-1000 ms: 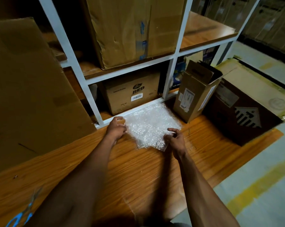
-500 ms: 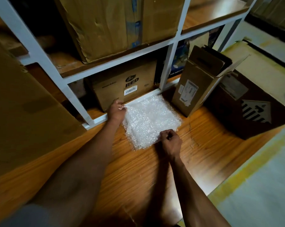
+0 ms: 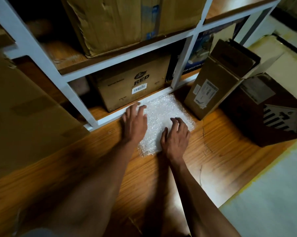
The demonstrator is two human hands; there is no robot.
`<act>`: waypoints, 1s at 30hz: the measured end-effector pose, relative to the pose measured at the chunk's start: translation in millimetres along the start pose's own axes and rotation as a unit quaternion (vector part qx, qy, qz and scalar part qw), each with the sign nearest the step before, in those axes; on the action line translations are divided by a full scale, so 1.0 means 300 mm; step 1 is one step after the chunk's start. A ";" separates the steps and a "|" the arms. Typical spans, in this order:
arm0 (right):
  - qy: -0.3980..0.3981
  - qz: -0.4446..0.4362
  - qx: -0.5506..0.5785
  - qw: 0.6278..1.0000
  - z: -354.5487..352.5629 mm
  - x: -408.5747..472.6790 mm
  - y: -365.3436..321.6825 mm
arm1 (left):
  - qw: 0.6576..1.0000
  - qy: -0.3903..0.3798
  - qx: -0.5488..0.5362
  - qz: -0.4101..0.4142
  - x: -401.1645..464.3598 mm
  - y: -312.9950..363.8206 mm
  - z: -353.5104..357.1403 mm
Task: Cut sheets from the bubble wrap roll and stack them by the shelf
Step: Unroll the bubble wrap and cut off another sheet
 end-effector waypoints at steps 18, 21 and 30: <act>-0.198 0.066 -0.098 0.973 0.203 0.074 0.019 | 0.949 -0.236 0.101 0.185 0.115 -0.040 0.176; -0.212 0.070 -0.100 0.970 0.195 0.078 0.010 | 0.944 -0.250 0.097 0.195 0.119 -0.036 0.162; -0.130 -0.054 -0.028 0.990 0.148 0.234 -0.031 | 0.990 -0.124 0.063 0.036 0.044 0.107 0.114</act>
Point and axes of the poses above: each hand's wrist, its own x-axis towards the middle knuckle, its own z-axis out of the palm, y = z × x, the point moved 1 cm from there along x, towards the middle knuckle, and after that the axes turned 10 degrees about z, right-handed, at the moved point
